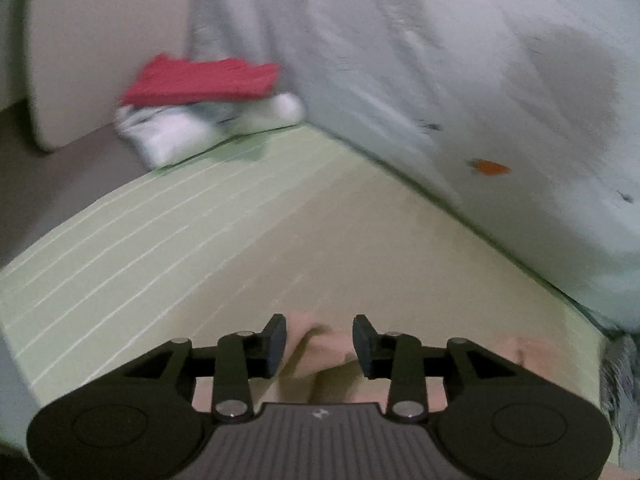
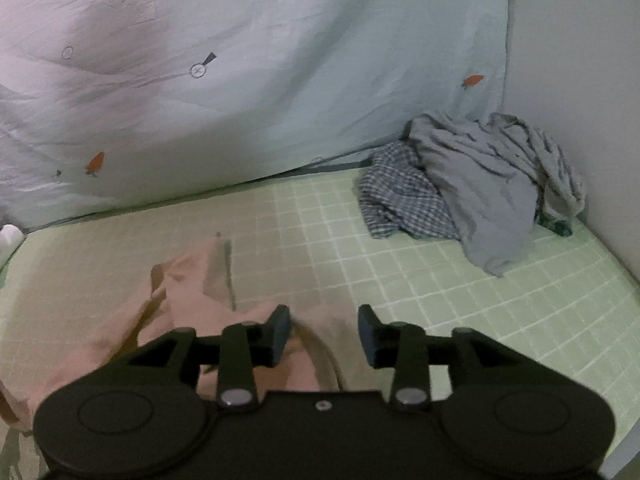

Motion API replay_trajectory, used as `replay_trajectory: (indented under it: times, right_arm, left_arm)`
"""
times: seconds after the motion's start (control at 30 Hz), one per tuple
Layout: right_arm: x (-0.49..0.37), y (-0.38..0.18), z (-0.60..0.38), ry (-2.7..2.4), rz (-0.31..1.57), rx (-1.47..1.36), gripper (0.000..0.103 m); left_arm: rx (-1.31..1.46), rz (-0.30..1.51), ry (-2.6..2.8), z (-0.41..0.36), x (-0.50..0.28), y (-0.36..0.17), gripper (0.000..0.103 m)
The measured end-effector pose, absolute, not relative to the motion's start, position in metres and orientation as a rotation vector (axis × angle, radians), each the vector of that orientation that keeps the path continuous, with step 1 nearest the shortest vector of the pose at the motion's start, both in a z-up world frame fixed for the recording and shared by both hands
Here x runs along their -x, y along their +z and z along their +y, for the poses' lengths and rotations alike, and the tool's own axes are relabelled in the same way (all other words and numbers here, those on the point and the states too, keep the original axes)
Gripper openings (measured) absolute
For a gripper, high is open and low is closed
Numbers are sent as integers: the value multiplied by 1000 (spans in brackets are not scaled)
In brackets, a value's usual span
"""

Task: Fold clothes
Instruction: 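Lift the beige shirt with both grippers and lay it flat on the bed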

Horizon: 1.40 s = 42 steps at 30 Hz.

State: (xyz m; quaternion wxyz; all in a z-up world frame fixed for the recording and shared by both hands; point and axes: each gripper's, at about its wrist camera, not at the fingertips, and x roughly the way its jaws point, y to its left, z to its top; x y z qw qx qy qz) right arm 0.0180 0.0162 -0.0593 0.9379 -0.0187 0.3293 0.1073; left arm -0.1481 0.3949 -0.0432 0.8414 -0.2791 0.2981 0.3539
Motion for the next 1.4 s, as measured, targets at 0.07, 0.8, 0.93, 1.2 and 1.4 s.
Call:
replay_trajectory:
  times: [0.07,0.8,0.93,1.2,1.4]
  right_arm:
    - [-22,-56,15,223,662,54,43]
    - [-154,-139,146,791,993,241,6]
    - [-180,-95,123,747,882,101,4]
    - [-234,-32,73,181,528,134,24]
    - [-188,-52,47,267,662,-3,37]
  left_arm:
    - [579,652,659,383,127,-46,45]
    - [295,1006,475,348,-32,-134,6]
    - [301,859,618,400,-43,-95,5]
    - [383,609,663,442,-61,-42,54]
    - [479,723,529,400,-20,-62,55]
